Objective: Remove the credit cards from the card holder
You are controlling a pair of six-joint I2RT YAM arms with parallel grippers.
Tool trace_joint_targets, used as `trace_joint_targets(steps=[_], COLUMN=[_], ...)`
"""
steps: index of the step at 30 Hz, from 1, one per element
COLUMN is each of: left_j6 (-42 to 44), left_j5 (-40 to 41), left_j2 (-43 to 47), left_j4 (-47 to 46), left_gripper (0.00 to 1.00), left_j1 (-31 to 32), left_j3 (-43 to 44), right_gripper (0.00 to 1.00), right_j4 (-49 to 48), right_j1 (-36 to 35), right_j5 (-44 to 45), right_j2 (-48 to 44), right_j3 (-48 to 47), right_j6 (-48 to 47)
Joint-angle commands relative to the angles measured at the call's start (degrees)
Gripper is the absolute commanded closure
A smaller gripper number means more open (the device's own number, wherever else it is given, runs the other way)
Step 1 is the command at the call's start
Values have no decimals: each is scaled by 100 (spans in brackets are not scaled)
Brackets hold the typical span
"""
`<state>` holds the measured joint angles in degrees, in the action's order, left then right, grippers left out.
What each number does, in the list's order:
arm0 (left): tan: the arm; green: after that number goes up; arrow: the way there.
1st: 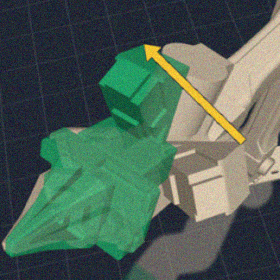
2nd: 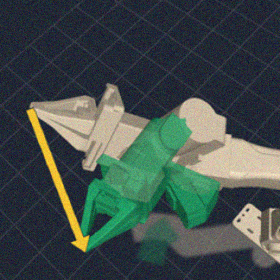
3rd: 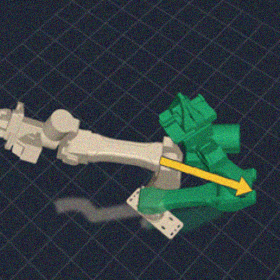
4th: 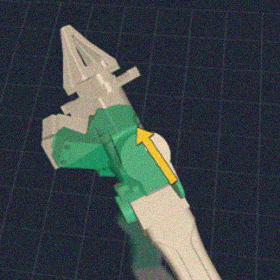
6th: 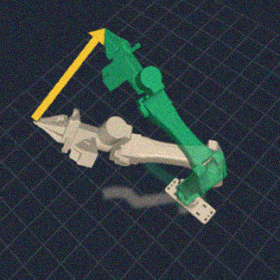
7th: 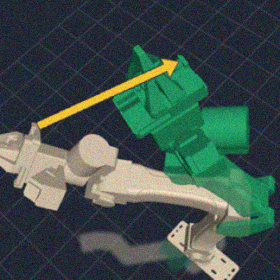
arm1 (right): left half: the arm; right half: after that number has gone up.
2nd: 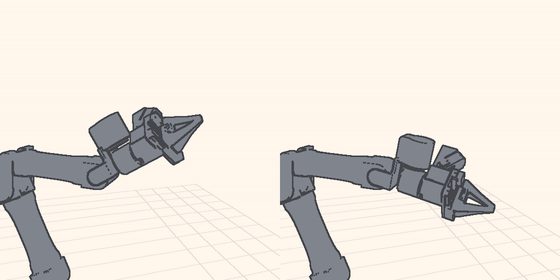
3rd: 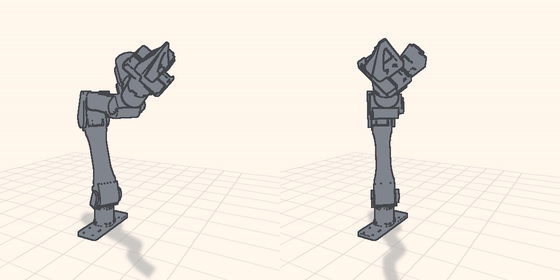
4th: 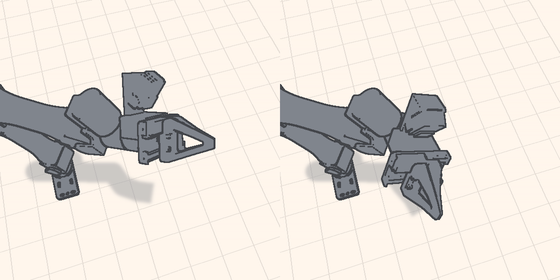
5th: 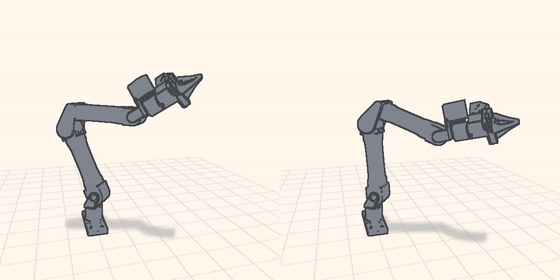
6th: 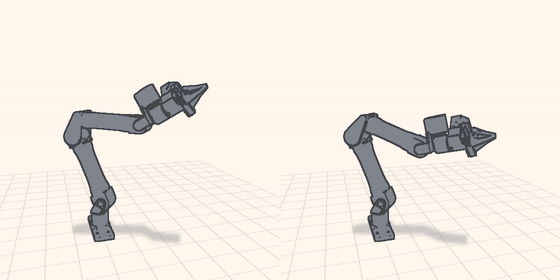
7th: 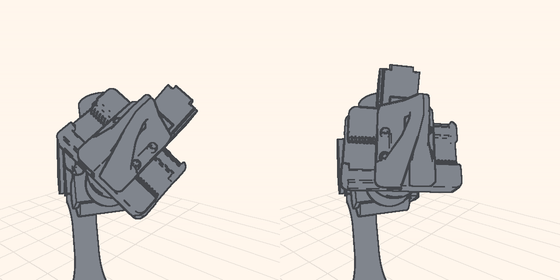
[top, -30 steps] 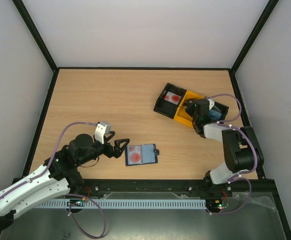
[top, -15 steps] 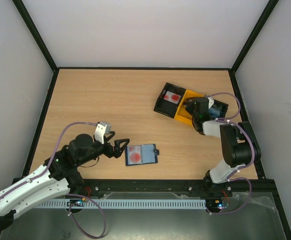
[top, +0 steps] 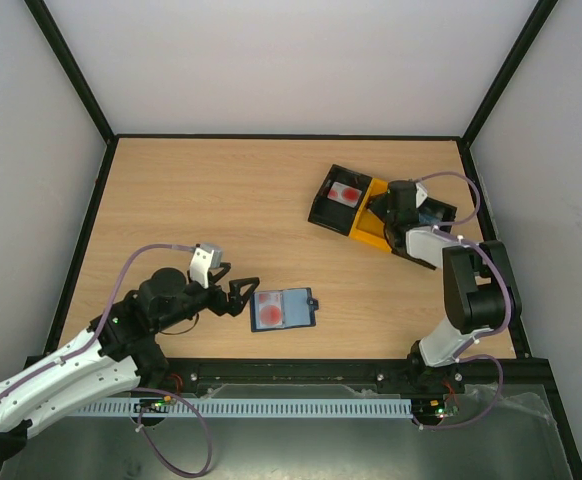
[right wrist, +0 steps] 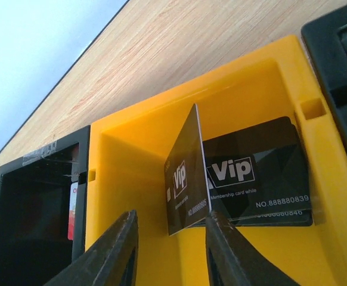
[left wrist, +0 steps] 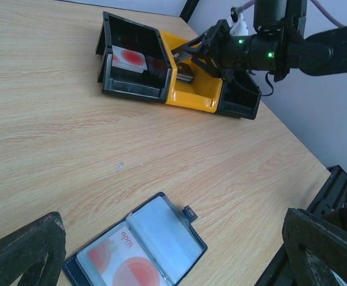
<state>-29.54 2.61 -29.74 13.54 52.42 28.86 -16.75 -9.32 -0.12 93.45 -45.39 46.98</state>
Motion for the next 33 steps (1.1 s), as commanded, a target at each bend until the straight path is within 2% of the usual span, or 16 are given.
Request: trace_joint_targets(steps=[1, 11, 19, 25, 33], left_j6=[40, 32, -257, -494, -1034], left_j5=[29, 1, -208, -496, -370], left_j2=[-37, -133, -493, -1017, -1322], left_j4=[-159, -174, -328, -389, -319], left_gripper=[0, 0, 0, 3, 10], left_j1=[-22, -29, -27, -28, -24], left_j3=[-82, -85, -244, -288, -411], right_gripper=[66, 57, 58, 61, 63], right_j4=[1096, 1961, 2052, 2030, 2023], right_j1=[35, 36, -30, -539, -1483], right_j5=[216, -88, -1156, -1393, -1817], right_j2=[-172, -628, -1110, -1955, -2798], right_j3=[-492, -746, -398, 236, 1066], right_j6=[237, 440, 366, 231, 281])
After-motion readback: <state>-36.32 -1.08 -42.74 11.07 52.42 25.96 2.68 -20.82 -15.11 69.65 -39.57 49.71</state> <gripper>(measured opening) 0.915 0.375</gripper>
